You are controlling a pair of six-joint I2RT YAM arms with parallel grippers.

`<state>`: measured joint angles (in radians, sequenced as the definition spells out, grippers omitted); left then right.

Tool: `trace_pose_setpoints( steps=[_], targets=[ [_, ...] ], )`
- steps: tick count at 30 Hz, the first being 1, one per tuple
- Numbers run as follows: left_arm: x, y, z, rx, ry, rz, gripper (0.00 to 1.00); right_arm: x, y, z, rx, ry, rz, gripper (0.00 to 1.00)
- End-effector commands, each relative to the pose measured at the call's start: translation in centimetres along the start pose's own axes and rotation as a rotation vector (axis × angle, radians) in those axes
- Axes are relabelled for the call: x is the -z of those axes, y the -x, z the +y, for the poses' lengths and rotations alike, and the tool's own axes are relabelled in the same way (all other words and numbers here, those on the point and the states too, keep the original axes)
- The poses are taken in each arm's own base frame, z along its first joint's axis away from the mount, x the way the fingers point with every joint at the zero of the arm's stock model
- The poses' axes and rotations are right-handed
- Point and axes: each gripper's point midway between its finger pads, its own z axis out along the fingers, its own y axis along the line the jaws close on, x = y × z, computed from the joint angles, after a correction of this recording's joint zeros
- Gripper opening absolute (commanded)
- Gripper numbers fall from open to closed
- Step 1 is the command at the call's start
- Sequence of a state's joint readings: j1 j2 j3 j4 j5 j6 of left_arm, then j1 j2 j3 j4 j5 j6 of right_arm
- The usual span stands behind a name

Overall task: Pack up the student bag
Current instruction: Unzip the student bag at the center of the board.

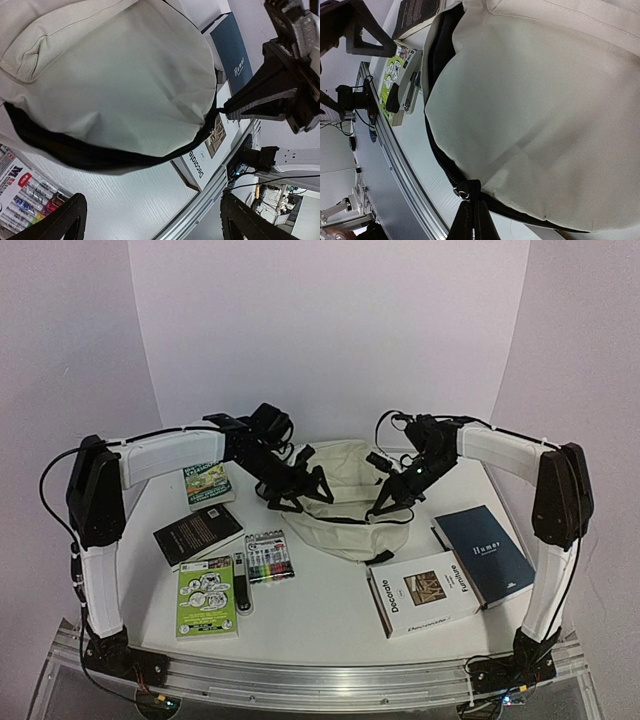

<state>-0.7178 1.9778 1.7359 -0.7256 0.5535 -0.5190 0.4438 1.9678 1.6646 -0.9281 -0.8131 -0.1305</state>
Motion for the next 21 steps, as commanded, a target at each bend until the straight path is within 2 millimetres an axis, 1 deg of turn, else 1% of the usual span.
trace_pose_setpoints(
  steps=[1, 3, 4, 5, 6, 8, 10, 12, 14, 17, 21],
  targets=[
    [-1.7, 1.4, 0.5, 0.031, 0.023, -0.013, 0.93, 0.3, 0.8, 0.1, 0.007, -0.002, -0.024, 0.0],
    [-2.6, 1.0, 1.5, 0.061, 0.053, 0.016, 0.88, 0.3, 0.8, 0.0, 0.006, -0.011, -0.024, 0.0],
    [-3.1, 0.5, 2.3, 0.082, 0.08, 0.037, 0.83, 0.4, 0.7, -0.2, 0.002, -0.014, -0.023, 0.0],
    [-3.5, 0.1, 3.2, 0.1, 0.105, 0.053, 0.75, 0.5, 0.6, -0.4, -0.005, -0.017, -0.024, 0.0],
    [-3.7, -0.1, 3.8, 0.113, 0.124, 0.06, 0.67, 0.7, 0.5, -0.7, -0.012, -0.02, -0.026, 0.0],
    [-3.6, -0.3, 4.8, 0.135, 0.142, 0.06, 0.4, 1.3, 0.3, -1.5, -0.035, -0.031, -0.034, 0.0],
    [-3.0, -0.3, 5.4, 0.153, 0.157, 0.043, 0.15, 2.2, 0.1, -2.9, -0.076, -0.047, -0.048, 0.0],
    [-2.4, -0.6, 6.5, 0.173, 0.179, 0.037, 0.02, 3.0, -0.3, -4.6, -0.128, -0.06, -0.06, 0.0],
    [-1.7, -0.9, 7.6, 0.185, 0.206, 0.038, 0.0, 3.6, -1.1, -6.2, -0.179, -0.081, -0.062, 0.0],
    [-0.7, -1.1, 9.1, 0.203, 0.234, 0.028, 0.0, 3.8, -2.9, -8.0, -0.246, -0.1, -0.037, 0.0],
    [1.2, -1.2, 11.7, 0.253, 0.263, 0.0, 0.0, 4.2, -5.0, -9.4, -0.286, -0.103, 0.001, 0.0]
  ],
)
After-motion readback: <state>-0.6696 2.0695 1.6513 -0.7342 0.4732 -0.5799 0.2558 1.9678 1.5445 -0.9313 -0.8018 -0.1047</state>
